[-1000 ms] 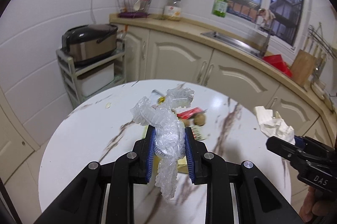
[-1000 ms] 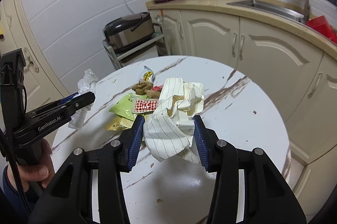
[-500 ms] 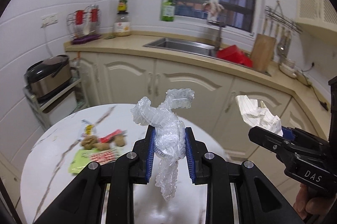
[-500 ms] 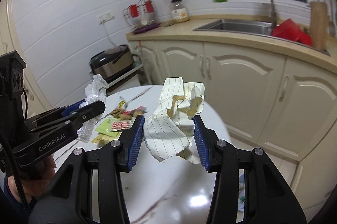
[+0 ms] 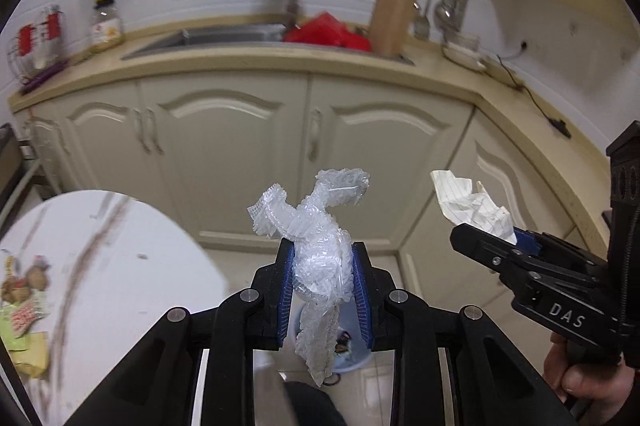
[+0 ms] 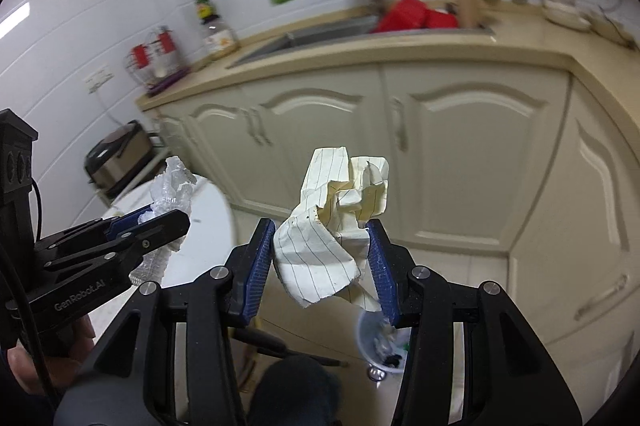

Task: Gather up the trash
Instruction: 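Carry tissue and plastic wrap over the blue bin and open both tools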

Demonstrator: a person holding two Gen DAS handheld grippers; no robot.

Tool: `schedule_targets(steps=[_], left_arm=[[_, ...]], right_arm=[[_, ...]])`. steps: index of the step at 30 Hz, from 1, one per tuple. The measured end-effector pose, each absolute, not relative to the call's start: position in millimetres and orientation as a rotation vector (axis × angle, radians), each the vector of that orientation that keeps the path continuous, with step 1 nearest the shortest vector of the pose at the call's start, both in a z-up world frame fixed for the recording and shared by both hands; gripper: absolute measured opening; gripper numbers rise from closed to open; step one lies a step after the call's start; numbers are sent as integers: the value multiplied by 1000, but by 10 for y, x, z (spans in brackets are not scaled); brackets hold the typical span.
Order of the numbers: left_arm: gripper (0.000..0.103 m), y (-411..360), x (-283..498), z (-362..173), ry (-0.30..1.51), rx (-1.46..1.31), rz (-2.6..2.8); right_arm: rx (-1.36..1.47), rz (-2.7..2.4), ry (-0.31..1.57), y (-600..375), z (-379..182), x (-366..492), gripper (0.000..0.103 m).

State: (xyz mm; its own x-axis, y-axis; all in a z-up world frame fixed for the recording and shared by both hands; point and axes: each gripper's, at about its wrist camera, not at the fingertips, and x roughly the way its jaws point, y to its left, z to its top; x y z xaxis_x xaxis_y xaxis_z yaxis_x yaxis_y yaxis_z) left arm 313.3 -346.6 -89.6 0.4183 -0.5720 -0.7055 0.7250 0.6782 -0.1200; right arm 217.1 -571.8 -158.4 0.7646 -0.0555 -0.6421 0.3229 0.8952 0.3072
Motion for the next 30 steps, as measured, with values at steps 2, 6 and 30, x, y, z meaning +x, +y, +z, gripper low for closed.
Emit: schedule_targets(steps=[2,6,30], left_arm=[[24,-3707,3260,-1040,836,230,-843],[24,-4172,3515,-1323,925,256,-867],[75,-5880,4881,-2743,1261,426,-731]], right_arm=[[448,-244,703,-5942,-1771,2093,44],[510,-284,759,-6288,-2161,2003,44],[783,-274,1058,-6883,-4128,2422,48]])
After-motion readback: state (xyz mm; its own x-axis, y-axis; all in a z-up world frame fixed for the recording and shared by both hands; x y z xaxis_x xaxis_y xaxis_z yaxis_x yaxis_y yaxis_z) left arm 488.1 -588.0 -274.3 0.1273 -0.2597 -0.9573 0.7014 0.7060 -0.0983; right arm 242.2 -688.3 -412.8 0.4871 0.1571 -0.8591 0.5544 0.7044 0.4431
